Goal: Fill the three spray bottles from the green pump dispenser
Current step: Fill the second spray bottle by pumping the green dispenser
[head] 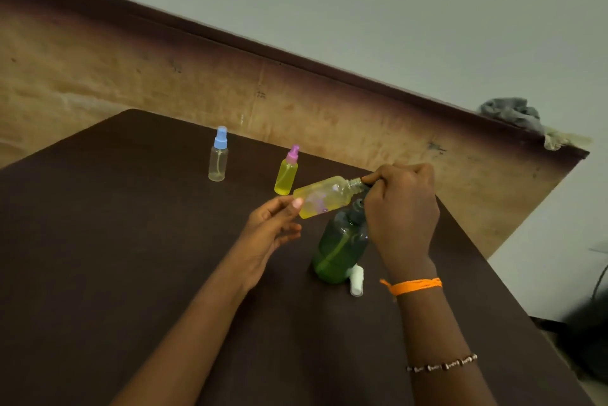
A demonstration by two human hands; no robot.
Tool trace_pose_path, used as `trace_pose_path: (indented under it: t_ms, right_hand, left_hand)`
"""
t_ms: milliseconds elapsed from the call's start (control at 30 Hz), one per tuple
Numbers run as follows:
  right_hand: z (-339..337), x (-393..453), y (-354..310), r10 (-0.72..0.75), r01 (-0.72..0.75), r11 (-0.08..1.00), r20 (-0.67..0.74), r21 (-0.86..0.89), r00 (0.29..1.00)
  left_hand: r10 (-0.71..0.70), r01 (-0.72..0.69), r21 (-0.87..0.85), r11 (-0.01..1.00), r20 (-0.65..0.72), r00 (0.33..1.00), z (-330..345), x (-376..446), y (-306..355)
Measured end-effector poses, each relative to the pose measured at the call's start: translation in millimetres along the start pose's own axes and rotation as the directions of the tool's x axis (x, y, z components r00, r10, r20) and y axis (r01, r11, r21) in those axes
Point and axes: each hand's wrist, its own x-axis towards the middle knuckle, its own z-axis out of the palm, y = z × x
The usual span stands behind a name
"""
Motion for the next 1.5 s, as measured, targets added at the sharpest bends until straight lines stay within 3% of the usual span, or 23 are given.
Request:
trace_pose_path:
  t_ms: [200, 400, 633, 967, 1167, 1500]
  right_hand:
    - [37, -33, 18, -0.039, 0.056, 0.996, -0.236, 0.065, 0.971]
    - [19, -6, 16, -0.137, 0.142, 0.990, -0.174, 0.016, 0.975]
    - [37, -46, 15, -0.034, 0.054, 0.994, -0.208, 0.090, 0.978]
    - [13, -12, 12, -0.083, 0.091, 0.993, -0.105, 0.079, 0.991]
    - [40, -44, 19, -0.042, 0.070, 0.991, -0.233, 0.112, 0.972]
    - [20, -21, 14, -0.039, 0.056, 0.993, -0.157, 0.108, 0.987]
  left_hand:
    - [0.002, -0.002, 0.022, 1.000, 0.002, 1.000, -4, 5, -4]
    - [-0.002, 0.002, 0.026, 1.000, 0.003, 1.000, -3, 3, -1]
    - [0.006, -0.006, 0.016, 1.000, -0.002, 1.000, -5, 7, -4]
    - [0.011, -0.011, -0.003, 1.000, 0.015, 1.000, -4, 5, -3]
    - [0.014, -0.014, -0.002, 1.000, 0.020, 1.000, -6, 7, -6]
    - [0.002, -0.002, -0.035, 0.999, 0.016, 1.000, -2, 2, -4]
